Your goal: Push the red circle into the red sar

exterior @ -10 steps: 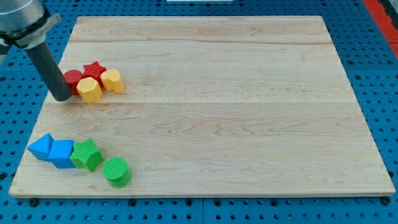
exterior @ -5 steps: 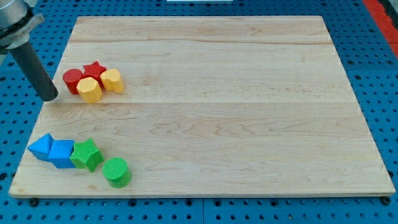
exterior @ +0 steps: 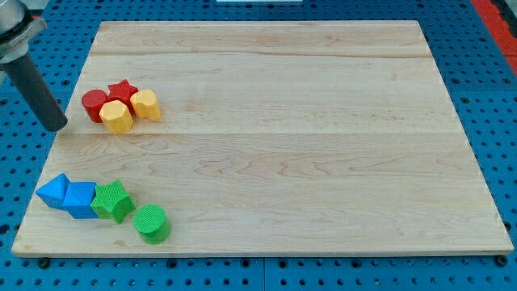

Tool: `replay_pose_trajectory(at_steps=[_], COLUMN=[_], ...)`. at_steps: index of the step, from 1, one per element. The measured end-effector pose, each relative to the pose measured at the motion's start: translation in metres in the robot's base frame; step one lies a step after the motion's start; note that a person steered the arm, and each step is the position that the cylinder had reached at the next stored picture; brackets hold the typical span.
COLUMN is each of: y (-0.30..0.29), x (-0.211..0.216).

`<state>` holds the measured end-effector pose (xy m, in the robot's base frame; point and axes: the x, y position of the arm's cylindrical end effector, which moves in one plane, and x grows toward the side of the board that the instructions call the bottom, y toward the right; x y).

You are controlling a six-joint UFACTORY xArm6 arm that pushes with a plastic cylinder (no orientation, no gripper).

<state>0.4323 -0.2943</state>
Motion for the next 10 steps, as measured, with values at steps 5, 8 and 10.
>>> replay_pose_trajectory(at_steps=[5, 8, 10], y=[-0.0105, -0.0105, -0.0105], x=[0.0, -0.0048, -0.0067])
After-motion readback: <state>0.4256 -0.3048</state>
